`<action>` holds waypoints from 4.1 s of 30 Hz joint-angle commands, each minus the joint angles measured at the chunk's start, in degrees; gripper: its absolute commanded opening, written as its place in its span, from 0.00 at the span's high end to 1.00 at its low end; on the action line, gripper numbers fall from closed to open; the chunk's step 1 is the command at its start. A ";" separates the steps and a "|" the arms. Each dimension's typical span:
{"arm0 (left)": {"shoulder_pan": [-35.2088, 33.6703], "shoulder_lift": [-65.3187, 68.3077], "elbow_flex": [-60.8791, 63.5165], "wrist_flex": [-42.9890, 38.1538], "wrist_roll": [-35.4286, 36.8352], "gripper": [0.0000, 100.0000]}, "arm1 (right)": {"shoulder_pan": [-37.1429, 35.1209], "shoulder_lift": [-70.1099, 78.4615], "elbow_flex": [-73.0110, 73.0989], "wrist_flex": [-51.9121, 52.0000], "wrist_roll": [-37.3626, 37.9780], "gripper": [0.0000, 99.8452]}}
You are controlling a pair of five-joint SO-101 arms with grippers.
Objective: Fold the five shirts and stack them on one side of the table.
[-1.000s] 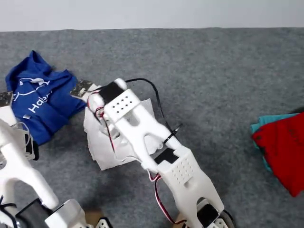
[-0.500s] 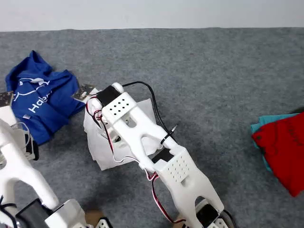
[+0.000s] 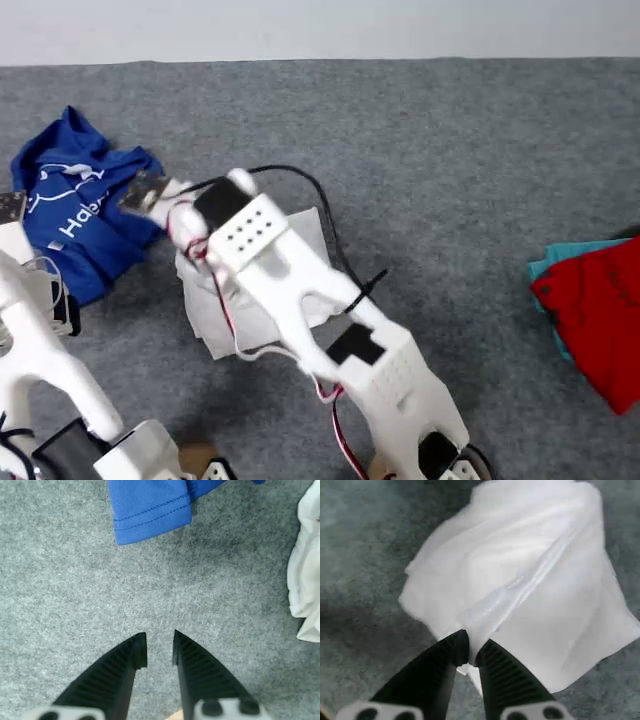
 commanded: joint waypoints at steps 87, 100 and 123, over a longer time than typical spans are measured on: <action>0.18 -2.11 2.95 -5.63 -0.09 0.91 | -12.35 7.87 -2.37 1.63 1.05 0.99; 0.18 -2.11 2.86 -5.71 0.09 0.90 | -5.85 -9.98 -2.11 2.15 -2.81 0.81; 31.38 6.68 -11.21 -2.20 2.81 0.82 | 39.96 -24.48 11.60 2.24 -3.08 0.88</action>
